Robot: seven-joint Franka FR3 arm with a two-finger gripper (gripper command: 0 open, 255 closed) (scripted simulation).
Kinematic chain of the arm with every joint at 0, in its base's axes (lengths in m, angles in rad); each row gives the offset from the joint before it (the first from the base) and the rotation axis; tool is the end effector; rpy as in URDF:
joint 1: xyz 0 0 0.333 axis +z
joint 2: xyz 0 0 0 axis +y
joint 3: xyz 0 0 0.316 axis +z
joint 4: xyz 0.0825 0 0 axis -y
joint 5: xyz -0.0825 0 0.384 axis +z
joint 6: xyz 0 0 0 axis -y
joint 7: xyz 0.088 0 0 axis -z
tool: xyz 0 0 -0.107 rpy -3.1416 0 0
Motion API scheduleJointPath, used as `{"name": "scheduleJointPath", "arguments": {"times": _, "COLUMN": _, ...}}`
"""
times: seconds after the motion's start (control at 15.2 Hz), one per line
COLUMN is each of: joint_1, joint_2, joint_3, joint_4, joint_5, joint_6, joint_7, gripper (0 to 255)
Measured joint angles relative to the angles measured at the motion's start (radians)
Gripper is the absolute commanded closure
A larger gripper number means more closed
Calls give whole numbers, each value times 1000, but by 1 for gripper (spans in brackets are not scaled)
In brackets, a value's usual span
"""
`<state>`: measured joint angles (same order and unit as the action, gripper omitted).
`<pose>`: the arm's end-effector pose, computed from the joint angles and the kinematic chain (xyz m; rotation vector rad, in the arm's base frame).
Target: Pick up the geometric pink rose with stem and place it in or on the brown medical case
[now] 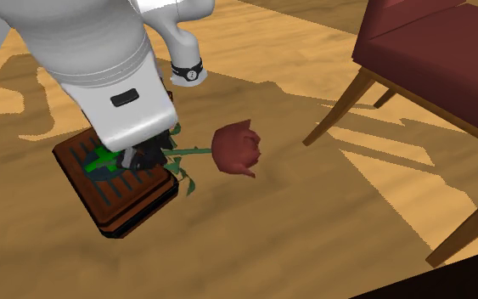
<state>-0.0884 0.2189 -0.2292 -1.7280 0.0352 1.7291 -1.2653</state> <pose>0.5725 -0.1760 0.4388 -2.6690 -1.3532 0.2404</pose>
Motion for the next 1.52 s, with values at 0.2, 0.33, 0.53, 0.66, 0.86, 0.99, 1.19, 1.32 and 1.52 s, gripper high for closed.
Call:
{"name": "scheduleJointPath", "arguments": {"times": 0.2, "joint_1": -26, "joint_2": -47, "joint_3": -23, "joint_4": -57, "joint_5": -17, "joint_6": 11, "joint_7": -46, "gripper": 255}}
{"name": "scheduleJointPath", "arguments": {"times": 0.33, "joint_1": -48, "joint_2": -85, "joint_3": -43, "joint_4": -106, "joint_5": -33, "joint_6": 23, "joint_7": -84, "gripper": 255}}
{"name": "scheduleJointPath", "arguments": {"times": 0.53, "joint_1": -82, "joint_2": -126, "joint_3": -74, "joint_4": -159, "joint_5": -55, "joint_6": 39, "joint_7": -142, "gripper": 255}}
{"name": "scheduleJointPath", "arguments": {"times": 0.66, "joint_1": -100, "joint_2": -150, "joint_3": -91, "joint_4": -188, "joint_5": -68, "joint_6": 47, "joint_7": -173, "gripper": 255}}
{"name": "scheduleJointPath", "arguments": {"times": 0.86, "joint_1": -135, "joint_2": -185, "joint_3": -125, "joint_4": -231, "joint_5": -93, "joint_6": 60, "joint_7": -233, "gripper": 255}}
{"name": "scheduleJointPath", "arguments": {"times": 0.99, "joint_1": -157, "joint_2": -201, "joint_3": -147, "joint_4": -245, "joint_5": -107, "joint_6": 61, "joint_7": -273, "gripper": 255}}
{"name": "scheduleJointPath", "arguments": {"times": 1.19, "joint_1": -167, "joint_2": -196, "joint_3": -157, "joint_4": -271, "joint_5": -110, "joint_6": 93, "joint_7": -290, "gripper": 255}}
{"name": "scheduleJointPath", "arguments": {"times": 1.32, "joint_1": -168, "joint_2": -191, "joint_3": -157, "joint_4": -291, "joint_5": -108, "joint_6": 118, "joint_7": -291, "gripper": 255}}
{"name": "scheduleJointPath", "arguments": {"times": 1.52, "joint_1": -170, "joint_2": -176, "joint_3": -159, "joint_4": -314, "joint_5": -104, "joint_6": 155, "joint_7": -294, "gripper": 255}}
